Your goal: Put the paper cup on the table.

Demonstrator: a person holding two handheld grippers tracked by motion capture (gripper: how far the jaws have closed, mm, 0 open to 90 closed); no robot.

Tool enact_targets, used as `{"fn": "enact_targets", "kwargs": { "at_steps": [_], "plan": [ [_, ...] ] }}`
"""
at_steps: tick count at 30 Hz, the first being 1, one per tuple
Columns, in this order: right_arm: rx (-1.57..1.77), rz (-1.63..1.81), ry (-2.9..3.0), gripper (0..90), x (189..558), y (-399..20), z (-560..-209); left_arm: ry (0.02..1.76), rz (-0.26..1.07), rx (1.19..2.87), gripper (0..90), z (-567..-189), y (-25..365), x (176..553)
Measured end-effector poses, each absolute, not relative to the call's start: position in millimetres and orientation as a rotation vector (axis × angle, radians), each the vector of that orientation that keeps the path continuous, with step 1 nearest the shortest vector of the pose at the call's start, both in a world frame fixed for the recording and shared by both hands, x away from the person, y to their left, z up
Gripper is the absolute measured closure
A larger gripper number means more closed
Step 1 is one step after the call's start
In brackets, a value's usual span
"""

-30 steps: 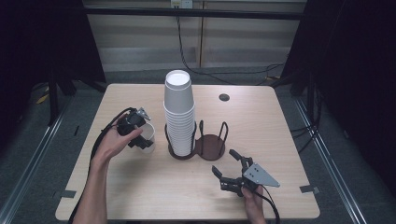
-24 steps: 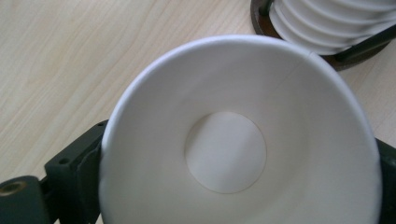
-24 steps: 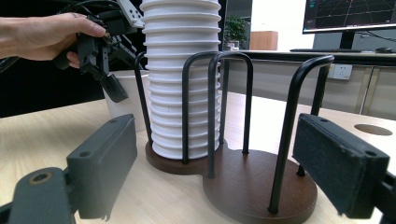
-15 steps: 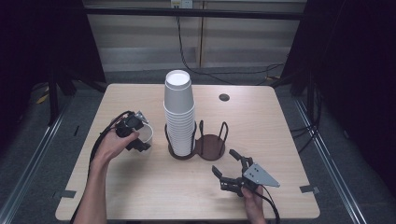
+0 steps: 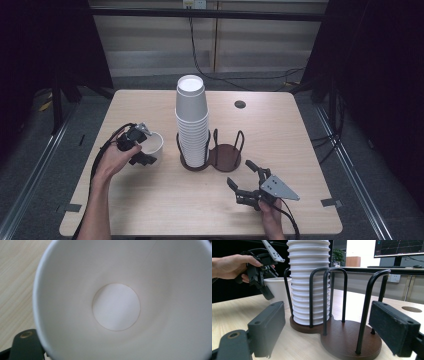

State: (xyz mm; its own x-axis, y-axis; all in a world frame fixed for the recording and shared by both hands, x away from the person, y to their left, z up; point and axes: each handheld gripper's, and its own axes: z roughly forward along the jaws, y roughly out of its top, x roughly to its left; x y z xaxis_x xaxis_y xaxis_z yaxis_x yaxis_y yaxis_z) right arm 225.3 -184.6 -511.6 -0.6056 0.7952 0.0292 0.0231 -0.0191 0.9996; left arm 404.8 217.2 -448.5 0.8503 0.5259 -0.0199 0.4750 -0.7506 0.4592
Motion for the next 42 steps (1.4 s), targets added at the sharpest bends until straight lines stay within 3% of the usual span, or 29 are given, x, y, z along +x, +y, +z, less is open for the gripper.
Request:
{"fn": "enact_targets", "kwargs": {
  "at_steps": [14, 42],
  "plan": [
    [0.861, 1.685, 1.672, 13.2, 225, -185, -512, 0.754, 0.182, 2.469, 15.9, -445, 236, 386],
    [0.857, 1.687, 1.671, 13.2, 225, -184, -512, 0.821, 0.337, 2.070, 16.0, -436, 258, 346]
  ]
}}
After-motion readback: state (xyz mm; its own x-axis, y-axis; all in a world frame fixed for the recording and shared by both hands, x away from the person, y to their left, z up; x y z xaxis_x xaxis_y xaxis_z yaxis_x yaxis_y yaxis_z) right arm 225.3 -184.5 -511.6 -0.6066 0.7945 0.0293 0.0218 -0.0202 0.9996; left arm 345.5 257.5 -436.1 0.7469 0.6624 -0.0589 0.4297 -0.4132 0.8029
